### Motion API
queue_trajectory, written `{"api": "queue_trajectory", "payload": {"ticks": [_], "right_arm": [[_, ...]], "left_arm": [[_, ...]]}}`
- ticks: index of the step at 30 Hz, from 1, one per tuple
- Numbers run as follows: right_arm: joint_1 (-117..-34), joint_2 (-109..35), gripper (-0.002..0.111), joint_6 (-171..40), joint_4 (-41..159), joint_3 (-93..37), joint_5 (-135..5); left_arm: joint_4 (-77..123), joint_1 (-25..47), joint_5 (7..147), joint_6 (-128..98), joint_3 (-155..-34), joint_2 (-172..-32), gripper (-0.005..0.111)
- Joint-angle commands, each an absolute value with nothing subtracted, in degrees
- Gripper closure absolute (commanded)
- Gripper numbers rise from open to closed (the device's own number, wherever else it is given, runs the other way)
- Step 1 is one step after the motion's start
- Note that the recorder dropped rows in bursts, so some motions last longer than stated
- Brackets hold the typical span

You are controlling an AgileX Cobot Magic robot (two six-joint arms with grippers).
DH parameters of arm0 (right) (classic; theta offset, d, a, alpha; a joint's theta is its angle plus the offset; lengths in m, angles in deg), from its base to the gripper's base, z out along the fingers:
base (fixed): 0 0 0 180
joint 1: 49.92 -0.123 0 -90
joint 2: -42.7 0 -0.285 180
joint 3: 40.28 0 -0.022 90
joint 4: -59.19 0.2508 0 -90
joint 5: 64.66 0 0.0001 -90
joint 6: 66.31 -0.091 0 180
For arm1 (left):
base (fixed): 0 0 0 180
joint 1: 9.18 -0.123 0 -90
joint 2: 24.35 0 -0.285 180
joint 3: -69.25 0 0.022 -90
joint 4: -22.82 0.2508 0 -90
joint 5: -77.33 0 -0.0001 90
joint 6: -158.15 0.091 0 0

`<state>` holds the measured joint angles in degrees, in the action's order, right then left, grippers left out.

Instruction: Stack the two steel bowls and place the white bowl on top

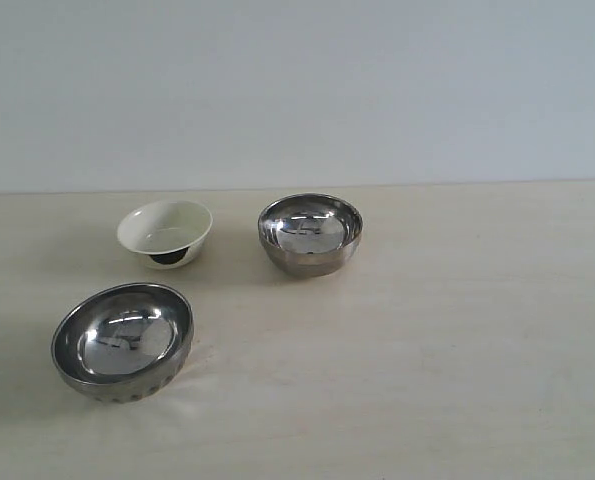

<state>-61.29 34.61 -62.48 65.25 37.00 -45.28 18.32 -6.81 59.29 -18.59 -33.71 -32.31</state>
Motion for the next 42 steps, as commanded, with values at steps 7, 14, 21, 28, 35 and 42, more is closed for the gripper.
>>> {"api": "queue_trajectory", "payload": {"ticks": [7, 14, 21, 28, 35, 42], "right_arm": [[-60.8, 34.9, 0.108, -62.5, 64.9, 36.9, -45.6], [-60.8, 34.9, 0.108, -62.5, 64.9, 36.9, -45.6], [-60.8, 34.9, 0.108, -62.5, 64.9, 36.9, -45.6], [-60.8, 34.9, 0.108, -62.5, 64.9, 36.9, -45.6], [-60.8, 34.9, 0.108, -62.5, 64.9, 36.9, -45.6], [-60.8, 34.9, 0.108, -62.5, 64.9, 36.9, -45.6]], "left_arm": [[-11.8, -6.6, 59.3, -38.2, -33.5, -32.1, 0.103], [-13.9, -6.6, 59.3, -37.3, -33.5, -32.1, 0.103], [-18.6, -6.6, 63.8, -37.7, -33.5, -32.1, 0.103], [-25.3, -6.6, 65.9, -19.1, -41.4, -33.6, 0.103], [-25.3, -6.6, 59.5, -9.9, -53.6, -51.7, 0.103], [-25.9, -6.6, 50.9, -2.1, -59.3, -54.6, 0.103]]}}
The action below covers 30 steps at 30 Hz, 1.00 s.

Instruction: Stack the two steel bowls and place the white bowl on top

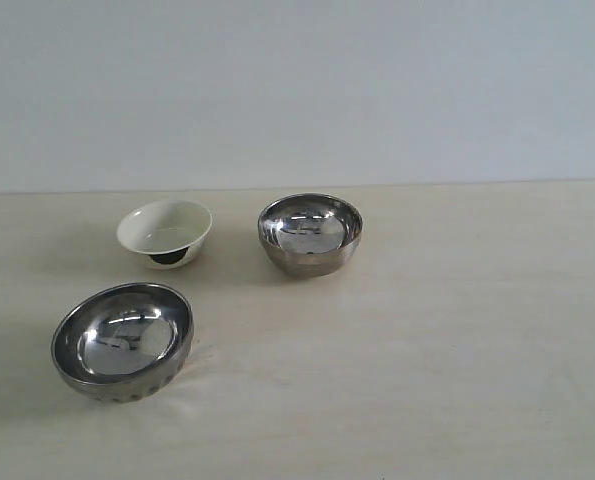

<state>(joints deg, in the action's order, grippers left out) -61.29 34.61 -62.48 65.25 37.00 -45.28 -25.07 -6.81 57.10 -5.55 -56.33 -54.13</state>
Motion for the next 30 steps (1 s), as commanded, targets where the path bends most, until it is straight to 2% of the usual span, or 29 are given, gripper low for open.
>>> {"api": "queue_trajectory", "payload": {"ticks": [1, 20, 30], "right_arm": [[-60.8, 34.9, 0.108, -62.5, 64.9, 36.9, -45.6], [-60.8, 34.9, 0.108, -62.5, 64.9, 36.9, -45.6], [-60.8, 34.9, 0.108, -62.5, 64.9, 36.9, -45.6]], "left_arm": [[-26.5, -6.6, 49.9, -2.1, -59.7, -54.6, 0.103], [-30.5, -6.6, 39.5, 3.8, -60.2, -54.5, 0.103], [-29.7, -6.6, 41.4, 3.8, -60.2, -54.5, 0.103]]}}
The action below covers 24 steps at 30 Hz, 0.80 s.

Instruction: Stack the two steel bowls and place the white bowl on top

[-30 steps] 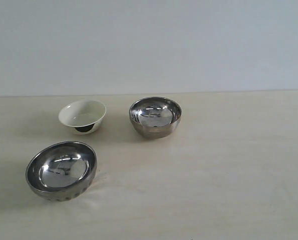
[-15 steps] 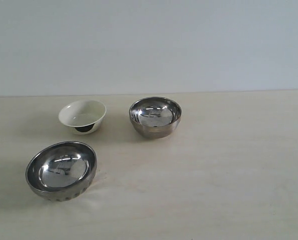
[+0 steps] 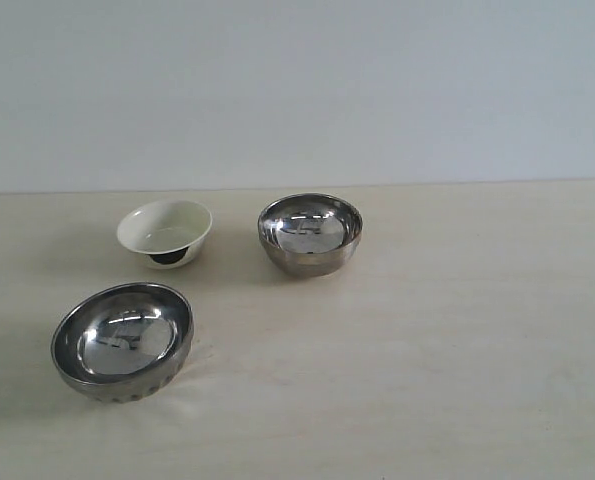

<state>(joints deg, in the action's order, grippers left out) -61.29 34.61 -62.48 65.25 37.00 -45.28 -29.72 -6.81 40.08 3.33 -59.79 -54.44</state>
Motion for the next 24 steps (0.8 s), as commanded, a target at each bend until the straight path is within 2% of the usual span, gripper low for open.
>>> {"api": "queue_trajectory", "payload": {"ticks": [1, 24], "right_arm": [[-60.8, 34.9, 0.108, -62.5, 64.9, 36.9, -45.6], [-60.8, 34.9, 0.108, -61.7, 65.0, 36.9, -47.2]], "left_arm": [[-29.7, -6.6, 41.4, 3.8, -60.2, -54.5, 0.103], [-29.7, -6.6, 41.1, 6.5, -60.2, -54.5, 0.103]]}}
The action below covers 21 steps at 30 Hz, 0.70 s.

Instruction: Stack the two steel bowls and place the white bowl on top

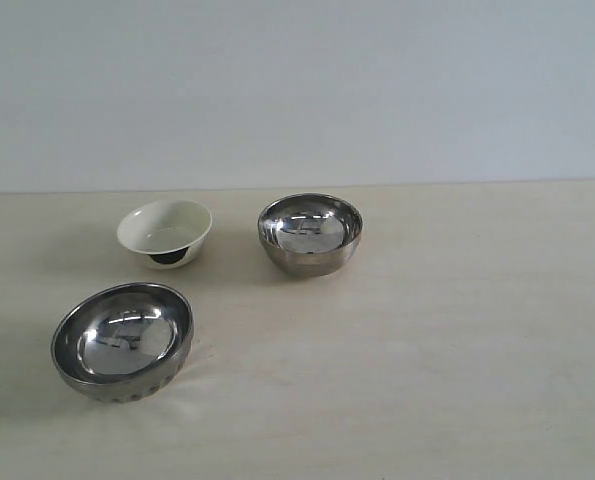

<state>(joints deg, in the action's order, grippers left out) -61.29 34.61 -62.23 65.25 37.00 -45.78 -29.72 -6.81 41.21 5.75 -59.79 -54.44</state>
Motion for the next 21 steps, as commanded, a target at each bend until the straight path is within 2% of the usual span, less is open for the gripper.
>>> {"api": "queue_trajectory", "payload": {"ticks": [1, 10, 16, 21], "right_arm": [[-60.8, 34.9, 0.108, -61.7, 65.5, 36.9, -47.6], [-60.8, 34.9, 0.108, -62.8, 67.8, 36.9, -56.6], [-60.8, 34.9, 0.108, -63.1, 67.8, 36.9, -57.2], [-60.8, 34.9, 0.108, -84.0, 82.9, 36.9, -58.4]], "left_arm": [[-29.7, -6.6, 41.1, 6.5, -60.2, -54.5, 0.103], [-29.8, -6.6, 41.5, 6.5, -60.2, -54.5, 0.103], [-29.8, -6.6, 41.4, 6.5, -60.2, -54.5, 0.103], [-29.9, -6.6, 41.5, 6.5, -60.2, -54.5, 0.103]]}}
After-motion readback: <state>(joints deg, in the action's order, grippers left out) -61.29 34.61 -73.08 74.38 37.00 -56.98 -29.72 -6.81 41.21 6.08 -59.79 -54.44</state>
